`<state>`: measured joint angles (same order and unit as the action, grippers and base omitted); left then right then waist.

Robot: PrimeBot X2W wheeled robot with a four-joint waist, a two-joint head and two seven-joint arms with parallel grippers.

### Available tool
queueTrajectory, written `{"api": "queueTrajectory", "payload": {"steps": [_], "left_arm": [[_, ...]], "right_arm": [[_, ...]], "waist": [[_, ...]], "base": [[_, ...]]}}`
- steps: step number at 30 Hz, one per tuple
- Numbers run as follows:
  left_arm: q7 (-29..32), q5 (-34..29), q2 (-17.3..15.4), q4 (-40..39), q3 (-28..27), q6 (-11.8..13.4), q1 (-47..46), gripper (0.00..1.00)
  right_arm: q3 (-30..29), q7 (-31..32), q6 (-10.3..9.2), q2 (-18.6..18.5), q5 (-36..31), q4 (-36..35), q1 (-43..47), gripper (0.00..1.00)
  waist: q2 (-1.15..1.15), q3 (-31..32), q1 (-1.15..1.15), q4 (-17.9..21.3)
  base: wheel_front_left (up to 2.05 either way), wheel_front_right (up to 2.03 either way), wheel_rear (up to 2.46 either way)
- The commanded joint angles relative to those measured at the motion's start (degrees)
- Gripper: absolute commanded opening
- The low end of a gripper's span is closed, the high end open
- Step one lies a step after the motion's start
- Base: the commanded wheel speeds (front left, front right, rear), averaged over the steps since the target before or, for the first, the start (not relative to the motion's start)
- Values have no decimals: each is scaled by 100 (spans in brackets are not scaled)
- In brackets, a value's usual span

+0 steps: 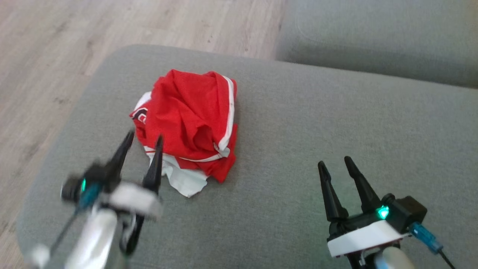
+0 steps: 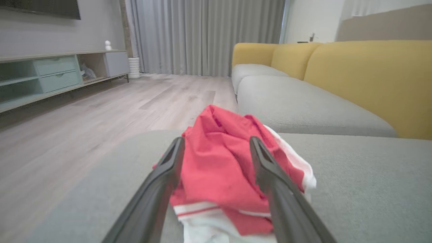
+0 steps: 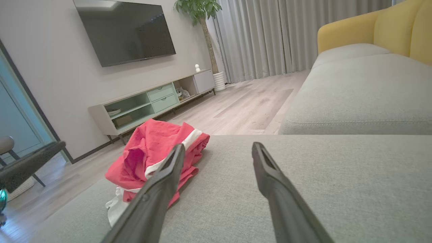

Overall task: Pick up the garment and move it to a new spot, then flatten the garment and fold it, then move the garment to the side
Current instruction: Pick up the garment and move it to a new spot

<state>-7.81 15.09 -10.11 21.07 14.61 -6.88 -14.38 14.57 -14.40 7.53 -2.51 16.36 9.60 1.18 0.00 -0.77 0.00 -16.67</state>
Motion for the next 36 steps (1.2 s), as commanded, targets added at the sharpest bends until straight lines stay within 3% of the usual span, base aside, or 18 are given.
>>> {"api": "queueTrajectory", "payload": {"steps": [1,8,15,25,27,36], "left_arm": [[73,19,-121,-139,-114,-29,-445,100],[1403,647,-584,541,769,-58,-1842,100],[2170,1245,-946,1423,1185,-59,-2598,100],[2292,1654,-1033,2344,1427,-60,-2941,100],[2260,1743,-1029,2405,1513,-60,-2962,0],[1017,1879,-986,2004,1533,-60,-3186,0]], "right_arm": [[111,-60,-4,-37,-66,-215,-304,100],[116,-60,-4,-37,-80,-241,-552,100],[161,-60,-4,-37,-43,-230,-721,100],[156,-60,-4,-37,-15,-238,-795,100],[161,-60,-4,-37,-11,-233,-794,100],[173,-60,-4,-37,7,-176,-736,100]], "waist": [[0,-107,0,85],[0,-518,0,430],[0,-774,0,828],[0,-893,0,1157],[0,-885,0,1182],[0,-676,0,1179]], "base": [[0,0,0],[0,0,0],[0,0,0],[0,0,0],[0,0,0],[0,0,0]]}}
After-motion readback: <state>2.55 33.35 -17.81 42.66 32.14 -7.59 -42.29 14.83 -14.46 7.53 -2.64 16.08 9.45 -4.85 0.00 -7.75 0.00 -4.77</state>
